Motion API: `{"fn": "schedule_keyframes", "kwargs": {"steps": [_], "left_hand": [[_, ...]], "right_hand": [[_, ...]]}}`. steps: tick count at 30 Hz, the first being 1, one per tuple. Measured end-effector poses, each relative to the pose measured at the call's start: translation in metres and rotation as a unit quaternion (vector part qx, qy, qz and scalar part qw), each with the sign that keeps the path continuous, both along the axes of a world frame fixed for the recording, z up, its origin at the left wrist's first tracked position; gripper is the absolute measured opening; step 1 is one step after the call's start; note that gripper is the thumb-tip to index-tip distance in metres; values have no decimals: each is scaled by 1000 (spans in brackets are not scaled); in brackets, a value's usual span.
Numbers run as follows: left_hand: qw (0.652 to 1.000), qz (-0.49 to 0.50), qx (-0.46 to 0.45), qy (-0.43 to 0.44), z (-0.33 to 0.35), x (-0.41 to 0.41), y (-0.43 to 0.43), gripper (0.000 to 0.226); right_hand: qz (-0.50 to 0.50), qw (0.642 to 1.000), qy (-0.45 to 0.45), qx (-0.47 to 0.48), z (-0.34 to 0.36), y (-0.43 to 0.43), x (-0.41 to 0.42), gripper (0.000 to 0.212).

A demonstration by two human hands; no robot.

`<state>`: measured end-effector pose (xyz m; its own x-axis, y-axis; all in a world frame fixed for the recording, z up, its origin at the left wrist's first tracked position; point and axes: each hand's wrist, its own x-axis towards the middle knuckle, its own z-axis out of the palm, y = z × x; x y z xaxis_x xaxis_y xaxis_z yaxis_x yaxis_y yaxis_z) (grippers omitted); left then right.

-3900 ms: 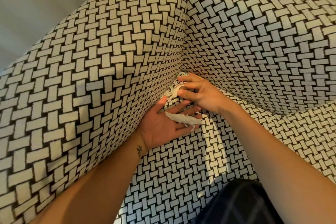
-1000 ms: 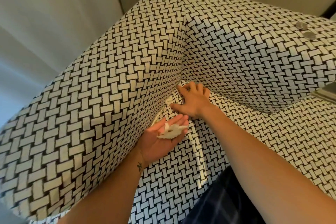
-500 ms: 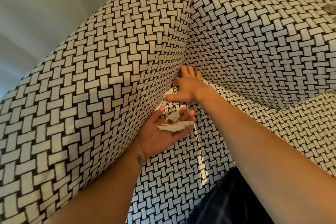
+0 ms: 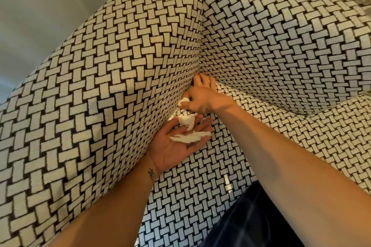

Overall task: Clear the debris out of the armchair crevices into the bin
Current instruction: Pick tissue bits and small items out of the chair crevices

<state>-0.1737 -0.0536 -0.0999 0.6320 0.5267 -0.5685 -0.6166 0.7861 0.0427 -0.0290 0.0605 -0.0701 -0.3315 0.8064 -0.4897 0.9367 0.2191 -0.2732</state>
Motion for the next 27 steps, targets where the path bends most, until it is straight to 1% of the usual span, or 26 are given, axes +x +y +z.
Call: {"fn": "schedule_keyframes", "kwargs": {"steps": [2, 6, 12, 15, 17, 21, 27], "left_hand": [[1000, -5, -5, -3, 0, 0, 0, 55], [1000, 1, 4, -18, 0, -2, 0, 54], [999, 28, -29, -15, 0, -1, -3, 52], [999, 29, -22, -17, 2, -2, -4, 56], [999, 33, -5, -18, 4, -1, -4, 52], [999, 38, 14, -16, 3, 1, -4, 45], [999, 35, 22, -28, -2, 0, -5, 47]], "right_hand": [[-1, 1000, 24, 11, -5, -6, 4, 38], [5, 998, 62, 16, -3, -10, 12, 36], [7, 993, 115, 25, 1, -20, 22, 35], [-3, 990, 142, 26, 3, -24, 25, 31], [-10, 987, 154, 30, 4, -29, 26, 29], [1, 985, 160, 61, 6, -40, 26, 32], [-28, 970, 198, 135, 15, -60, 32, 34]]}}
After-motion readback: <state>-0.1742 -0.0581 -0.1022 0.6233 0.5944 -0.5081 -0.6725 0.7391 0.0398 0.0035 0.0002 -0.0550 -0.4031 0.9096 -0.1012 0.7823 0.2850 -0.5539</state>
